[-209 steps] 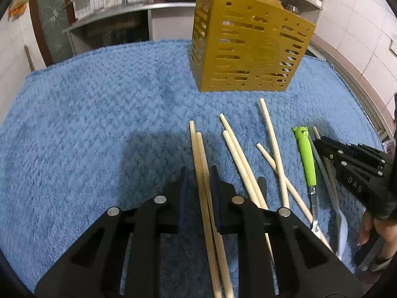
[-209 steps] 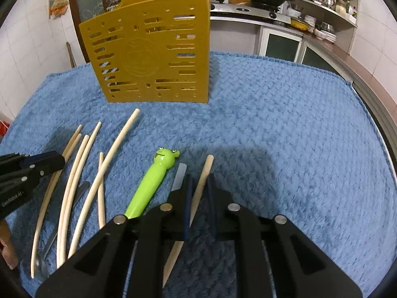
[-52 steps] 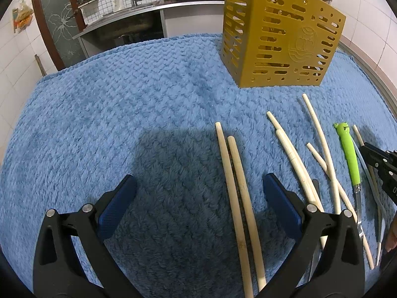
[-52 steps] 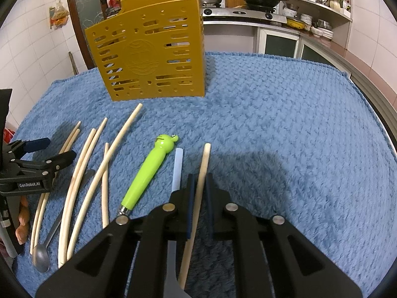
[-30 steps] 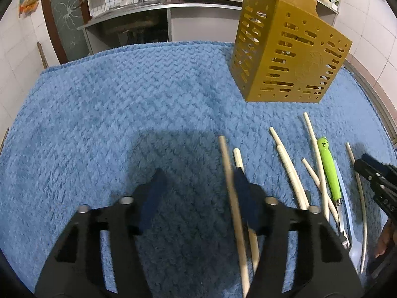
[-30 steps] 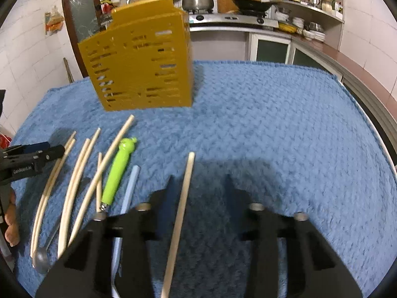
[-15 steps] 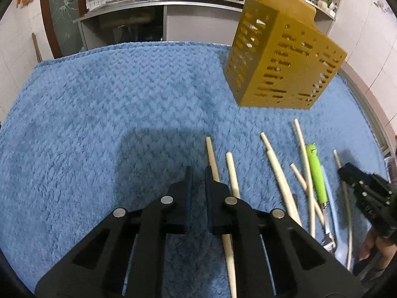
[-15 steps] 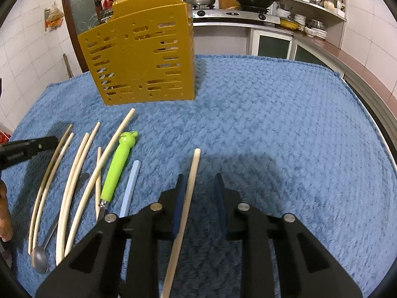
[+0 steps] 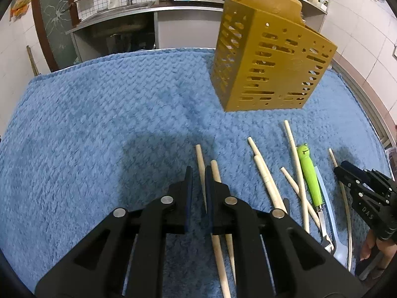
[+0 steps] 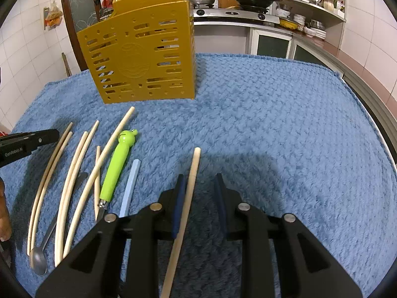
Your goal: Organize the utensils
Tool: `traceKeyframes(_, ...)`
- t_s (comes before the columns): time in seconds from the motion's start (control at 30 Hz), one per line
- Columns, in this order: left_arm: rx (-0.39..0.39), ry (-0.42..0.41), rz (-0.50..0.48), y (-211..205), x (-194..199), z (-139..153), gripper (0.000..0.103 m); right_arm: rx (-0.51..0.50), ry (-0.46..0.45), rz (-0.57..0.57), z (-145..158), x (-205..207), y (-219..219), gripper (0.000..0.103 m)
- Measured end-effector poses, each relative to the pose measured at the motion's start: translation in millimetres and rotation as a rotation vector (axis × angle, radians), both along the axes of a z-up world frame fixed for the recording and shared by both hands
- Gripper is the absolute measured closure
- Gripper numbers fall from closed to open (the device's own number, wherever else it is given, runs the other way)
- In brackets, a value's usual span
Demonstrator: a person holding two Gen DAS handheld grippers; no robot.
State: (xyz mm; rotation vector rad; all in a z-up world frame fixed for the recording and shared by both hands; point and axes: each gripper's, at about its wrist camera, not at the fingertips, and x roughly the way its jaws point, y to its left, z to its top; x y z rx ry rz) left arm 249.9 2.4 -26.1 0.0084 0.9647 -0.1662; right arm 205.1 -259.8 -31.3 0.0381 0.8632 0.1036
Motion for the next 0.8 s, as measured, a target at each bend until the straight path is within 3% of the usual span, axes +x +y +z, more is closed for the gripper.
traceKeyframes(0.1,0.016,0.022,0.003,-2,4,-6,0.099,0.001,0.0,0.001,0,0,0,0.078)
traceKeyframes(0.37,0.032,0.046,-0.026,-12,8,-8,0.099,0.001,0.003,-0.002,0,0,0,0.078)
traceKeyframes(0.47,0.073,0.043,-0.019,-18,11,-9,0.099,0.0,0.004,-0.002,-1,0,0,0.078)
traceKeyframes(0.63,0.054,0.05,-0.007,-11,7,-8,0.099,0.002,0.005,-0.002,-1,1,0,0.078)
traceKeyframes(0.8,0.063,0.045,0.002,-8,8,-11,0.087,0.005,0.005,-0.002,-1,1,0,0.078)
